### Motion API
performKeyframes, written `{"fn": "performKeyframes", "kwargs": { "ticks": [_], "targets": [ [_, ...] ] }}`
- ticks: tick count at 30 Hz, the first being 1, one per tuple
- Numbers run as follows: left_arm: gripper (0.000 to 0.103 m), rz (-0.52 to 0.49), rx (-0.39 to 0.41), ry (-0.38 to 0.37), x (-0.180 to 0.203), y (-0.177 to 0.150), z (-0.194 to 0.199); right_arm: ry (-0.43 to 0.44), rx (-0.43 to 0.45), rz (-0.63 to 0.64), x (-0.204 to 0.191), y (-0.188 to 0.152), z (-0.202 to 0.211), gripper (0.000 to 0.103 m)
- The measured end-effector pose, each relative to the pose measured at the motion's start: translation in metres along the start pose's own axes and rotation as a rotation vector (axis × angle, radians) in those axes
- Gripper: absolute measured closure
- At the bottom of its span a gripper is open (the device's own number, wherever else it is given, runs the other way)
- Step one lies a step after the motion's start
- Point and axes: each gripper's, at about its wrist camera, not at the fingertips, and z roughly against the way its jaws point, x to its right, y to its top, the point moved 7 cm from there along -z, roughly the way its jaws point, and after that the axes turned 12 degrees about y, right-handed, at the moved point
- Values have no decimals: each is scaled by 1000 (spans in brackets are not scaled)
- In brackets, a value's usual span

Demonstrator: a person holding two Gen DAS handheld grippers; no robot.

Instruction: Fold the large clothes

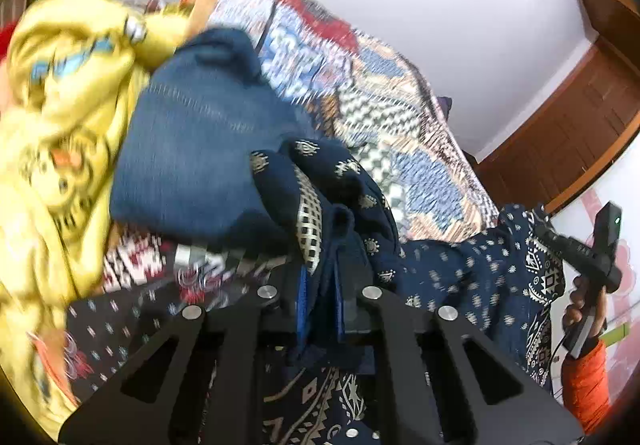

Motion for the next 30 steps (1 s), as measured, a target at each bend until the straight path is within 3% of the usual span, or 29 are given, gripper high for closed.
{"fn": "performKeyframes", "kwargs": {
  "ticks": [4, 9, 14, 18, 24, 30],
  "targets": [
    [94, -65, 54, 25, 14, 25, 13, 27, 63, 60, -27, 29, 11, 98],
    [95, -100, 130, 63, 23, 60, 19, -27, 100, 147, -41, 59, 3, 102],
    [95, -88, 99, 130, 11, 85, -14, -68, 101, 148, -32, 82, -19, 102],
    [94, -71, 38, 200, -14, 82, -54, -85, 48, 142, -20, 70, -39, 102],
    [92, -30, -70, 225, -42, 55, -100, -94, -95, 145, -4, 34, -72, 102],
    [90, -194, -68, 349, -30, 45, -96, -163, -222, 230, -6, 1, -86, 98]
  ]
}}
